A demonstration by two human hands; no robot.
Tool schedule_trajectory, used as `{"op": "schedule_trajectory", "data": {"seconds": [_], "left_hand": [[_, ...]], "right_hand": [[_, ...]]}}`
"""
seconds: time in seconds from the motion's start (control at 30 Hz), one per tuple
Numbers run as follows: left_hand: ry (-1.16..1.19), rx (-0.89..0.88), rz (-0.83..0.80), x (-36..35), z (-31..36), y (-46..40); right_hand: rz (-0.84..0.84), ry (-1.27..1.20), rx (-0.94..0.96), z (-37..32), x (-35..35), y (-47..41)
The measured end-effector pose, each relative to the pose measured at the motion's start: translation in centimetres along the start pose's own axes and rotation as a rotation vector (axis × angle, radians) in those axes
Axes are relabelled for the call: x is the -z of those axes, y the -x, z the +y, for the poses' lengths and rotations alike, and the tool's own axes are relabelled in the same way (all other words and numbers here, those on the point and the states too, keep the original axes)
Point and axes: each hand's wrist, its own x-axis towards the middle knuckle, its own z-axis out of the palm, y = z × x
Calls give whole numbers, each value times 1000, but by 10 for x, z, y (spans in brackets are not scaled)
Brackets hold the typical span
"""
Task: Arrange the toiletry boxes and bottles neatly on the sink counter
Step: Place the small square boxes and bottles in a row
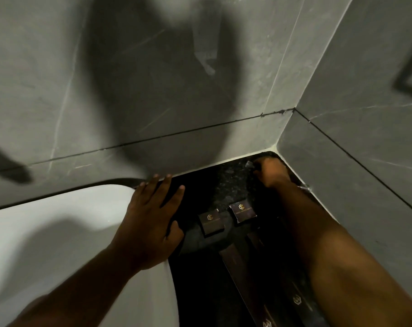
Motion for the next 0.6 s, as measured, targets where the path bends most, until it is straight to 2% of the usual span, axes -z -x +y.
{"op": "schedule_trajectory", "data": {"seconds": [0.1, 0.2, 0.33, 0.6], "left_hand": [[8, -8, 2, 1, 1, 0], [22, -7, 12, 2, 1, 1], [29, -7, 20, 4, 3, 3], [42, -6, 27, 5, 3, 4]], "right_hand": [[47, -119, -6, 8, 9, 15], [-17, -299, -76, 23, 27, 38], [-181, -189, -76, 31, 41, 67], [-240, -134, -80, 16, 26, 77]]}}
